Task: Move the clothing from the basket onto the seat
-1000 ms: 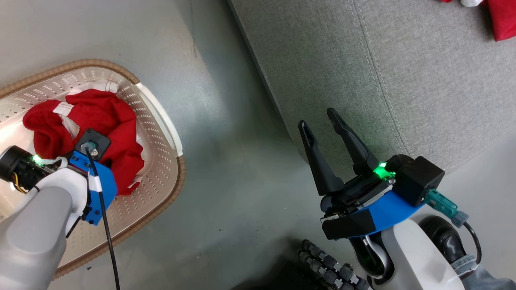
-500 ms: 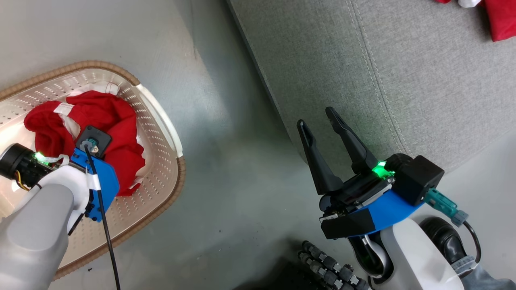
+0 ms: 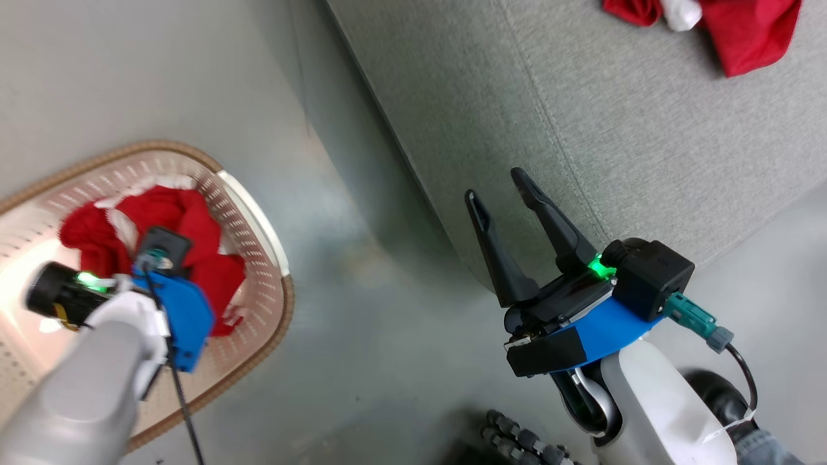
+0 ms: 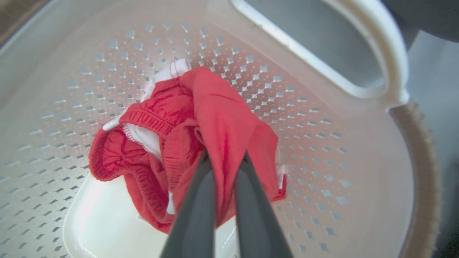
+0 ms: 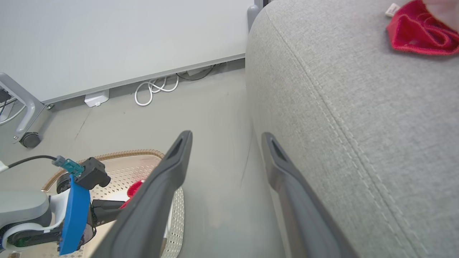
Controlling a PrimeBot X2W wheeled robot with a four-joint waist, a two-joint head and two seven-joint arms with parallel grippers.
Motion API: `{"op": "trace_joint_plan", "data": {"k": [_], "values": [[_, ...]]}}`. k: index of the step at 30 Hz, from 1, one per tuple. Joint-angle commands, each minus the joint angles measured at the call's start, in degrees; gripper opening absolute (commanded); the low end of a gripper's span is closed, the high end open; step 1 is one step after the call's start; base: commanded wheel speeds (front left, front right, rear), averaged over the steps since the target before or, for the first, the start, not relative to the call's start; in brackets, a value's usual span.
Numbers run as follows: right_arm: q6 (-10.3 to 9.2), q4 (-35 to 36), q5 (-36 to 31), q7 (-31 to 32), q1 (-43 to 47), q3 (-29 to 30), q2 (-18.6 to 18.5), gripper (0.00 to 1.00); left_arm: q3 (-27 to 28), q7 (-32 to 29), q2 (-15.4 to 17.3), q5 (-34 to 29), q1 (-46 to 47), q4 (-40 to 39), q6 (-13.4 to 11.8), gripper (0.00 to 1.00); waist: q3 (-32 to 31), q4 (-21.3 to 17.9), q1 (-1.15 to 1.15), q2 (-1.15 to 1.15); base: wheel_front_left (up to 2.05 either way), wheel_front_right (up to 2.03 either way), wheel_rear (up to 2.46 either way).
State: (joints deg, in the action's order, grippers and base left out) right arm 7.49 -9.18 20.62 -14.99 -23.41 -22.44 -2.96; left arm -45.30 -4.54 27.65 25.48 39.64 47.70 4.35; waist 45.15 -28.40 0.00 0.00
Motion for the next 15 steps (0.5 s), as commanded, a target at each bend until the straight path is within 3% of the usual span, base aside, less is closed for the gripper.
{"op": "trace_joint_plan", "data": {"k": [1, 15], "values": [[0.01, -0.27, -0.46, -0.27, -0.39, 0.36, 0.14, 1.0, 0.26, 1.06, -0.73, 0.21, -0.4, 0.09, -0.39, 0.0, -3.31, 1.48, 0.0, 0.0, 0.0, 0.0, 0.0], [0.01, -5.2, -7.26, 0.36, 4.56, 3.6, 0.06, 1.0, 0.67, 13.61, -12.32, 4.22, -5.07, 6.3, 0.14, 0.0, -22.23, 11.46, 0.0, 0.0, 0.0, 0.0, 0.0]]}}
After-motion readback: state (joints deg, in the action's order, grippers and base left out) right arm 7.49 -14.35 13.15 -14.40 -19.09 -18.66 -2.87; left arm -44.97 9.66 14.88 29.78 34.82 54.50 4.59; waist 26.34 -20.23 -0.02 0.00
